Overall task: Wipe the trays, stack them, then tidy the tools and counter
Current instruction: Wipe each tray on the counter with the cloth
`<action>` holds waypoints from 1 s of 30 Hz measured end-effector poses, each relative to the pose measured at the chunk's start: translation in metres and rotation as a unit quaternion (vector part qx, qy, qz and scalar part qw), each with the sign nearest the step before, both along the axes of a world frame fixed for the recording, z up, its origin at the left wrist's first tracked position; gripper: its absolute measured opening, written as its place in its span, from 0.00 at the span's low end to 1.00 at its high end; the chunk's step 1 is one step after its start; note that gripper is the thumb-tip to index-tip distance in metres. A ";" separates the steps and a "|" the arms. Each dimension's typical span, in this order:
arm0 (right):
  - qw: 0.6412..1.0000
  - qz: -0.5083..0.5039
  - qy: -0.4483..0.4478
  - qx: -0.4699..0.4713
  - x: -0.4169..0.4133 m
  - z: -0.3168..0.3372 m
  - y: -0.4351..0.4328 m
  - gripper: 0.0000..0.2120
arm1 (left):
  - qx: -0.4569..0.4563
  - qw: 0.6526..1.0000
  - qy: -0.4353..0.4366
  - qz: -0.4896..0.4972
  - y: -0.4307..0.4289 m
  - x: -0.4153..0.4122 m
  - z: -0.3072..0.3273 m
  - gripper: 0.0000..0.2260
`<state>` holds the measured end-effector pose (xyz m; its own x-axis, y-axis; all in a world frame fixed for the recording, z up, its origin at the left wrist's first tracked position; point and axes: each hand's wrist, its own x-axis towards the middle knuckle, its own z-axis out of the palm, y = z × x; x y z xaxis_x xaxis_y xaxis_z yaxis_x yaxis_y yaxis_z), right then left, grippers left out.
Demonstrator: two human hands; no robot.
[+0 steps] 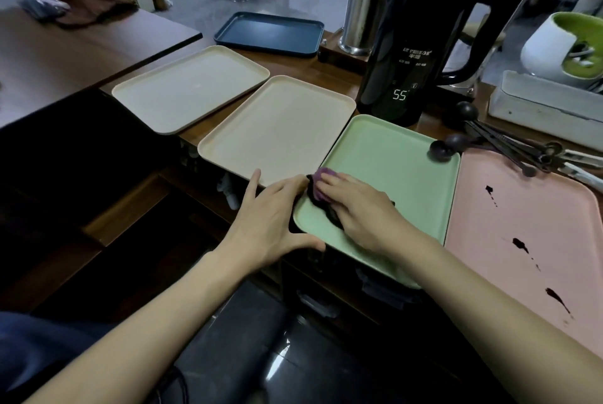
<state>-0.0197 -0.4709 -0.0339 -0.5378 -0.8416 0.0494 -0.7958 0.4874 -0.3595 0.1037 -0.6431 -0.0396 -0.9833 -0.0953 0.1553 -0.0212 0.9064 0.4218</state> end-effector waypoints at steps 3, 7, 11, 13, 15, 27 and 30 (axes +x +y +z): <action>0.997 0.076 -0.020 -0.009 0.033 -0.001 0.011 0.23 | 0.016 1.000 -0.003 0.009 -0.001 -0.001 0.001 0.51; 0.996 0.090 -0.024 0.009 0.035 0.003 0.016 0.21 | -0.094 0.995 -0.018 -0.019 -0.003 -0.001 0.000 0.49; 0.996 0.076 -0.027 0.037 0.024 0.004 0.026 0.23 | -0.157 0.987 0.002 -0.032 -0.007 -0.003 -0.004 0.47; 0.998 0.051 -0.025 0.032 0.016 0.006 0.028 0.23 | -0.166 0.986 -0.005 -0.030 -0.008 -0.003 -0.005 0.48; 0.999 0.030 -0.014 0.034 0.008 0.005 0.028 0.23 | -0.167 0.986 -0.011 -0.027 -0.007 0.000 -0.005 0.48; 0.998 -0.068 -0.008 0.003 -0.033 -0.005 0.044 0.25 | -0.240 0.970 -0.008 -0.047 -0.007 -0.003 -0.002 0.41; 0.999 0.042 -0.026 -0.014 0.023 -0.015 0.058 0.24 | -0.247 0.967 0.012 -0.056 -0.009 -0.004 -0.005 0.40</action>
